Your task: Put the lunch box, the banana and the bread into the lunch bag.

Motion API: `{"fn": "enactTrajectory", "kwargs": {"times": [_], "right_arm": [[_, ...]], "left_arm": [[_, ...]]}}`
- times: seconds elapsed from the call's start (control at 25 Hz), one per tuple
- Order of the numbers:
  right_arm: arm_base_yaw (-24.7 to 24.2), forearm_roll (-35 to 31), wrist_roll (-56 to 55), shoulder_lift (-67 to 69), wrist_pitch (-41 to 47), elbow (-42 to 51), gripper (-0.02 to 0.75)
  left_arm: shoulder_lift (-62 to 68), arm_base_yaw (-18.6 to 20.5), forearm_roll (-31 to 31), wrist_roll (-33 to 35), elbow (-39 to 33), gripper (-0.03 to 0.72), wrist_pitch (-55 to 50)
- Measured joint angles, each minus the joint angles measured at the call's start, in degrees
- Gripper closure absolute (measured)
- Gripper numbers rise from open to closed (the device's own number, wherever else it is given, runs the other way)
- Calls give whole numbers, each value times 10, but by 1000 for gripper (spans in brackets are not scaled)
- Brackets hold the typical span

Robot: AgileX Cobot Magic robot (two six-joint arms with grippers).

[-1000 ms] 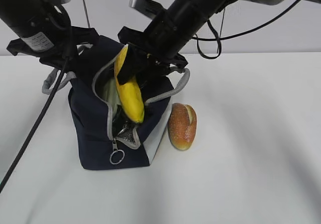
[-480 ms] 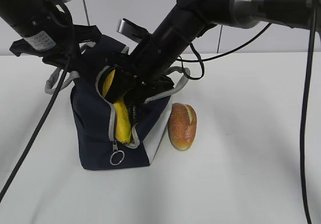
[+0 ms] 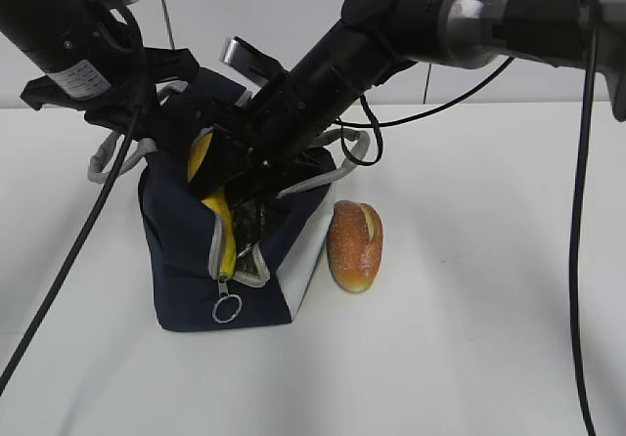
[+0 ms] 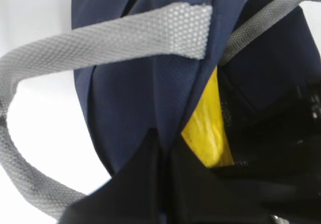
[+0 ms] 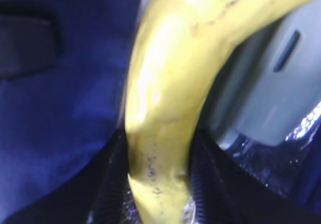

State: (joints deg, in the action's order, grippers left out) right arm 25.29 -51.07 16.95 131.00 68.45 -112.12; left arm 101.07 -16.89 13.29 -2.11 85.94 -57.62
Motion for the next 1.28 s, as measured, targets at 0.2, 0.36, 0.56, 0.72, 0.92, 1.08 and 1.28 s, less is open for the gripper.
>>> {"fn": "enactTrajectory", "kwargs": {"times": [0.2, 0.36, 0.56, 0.72, 0.92, 1.08, 1.28], "right_arm": [[0, 1, 1, 1, -25, 0, 445], [0, 7, 1, 1, -38, 0, 445], [0, 8, 2, 1, -42, 0, 430], [0, 8, 5, 1, -47, 0, 357], [0, 8, 5, 1, -47, 0, 241], [-12, 10, 5, 1, -19, -6, 225], [-65, 10, -13, 1, 9, -55, 260]], "left_arm": [[0, 0, 2, 0, 0, 688, 0], [0, 0, 2, 0, 0, 688, 0], [0, 0, 3, 0, 0, 688, 0], [0, 0, 3, 0, 0, 688, 0], [0, 0, 3, 0, 0, 688, 0], [0, 0, 3, 0, 0, 688, 0], [0, 0, 4, 0, 0, 688, 0]]}}
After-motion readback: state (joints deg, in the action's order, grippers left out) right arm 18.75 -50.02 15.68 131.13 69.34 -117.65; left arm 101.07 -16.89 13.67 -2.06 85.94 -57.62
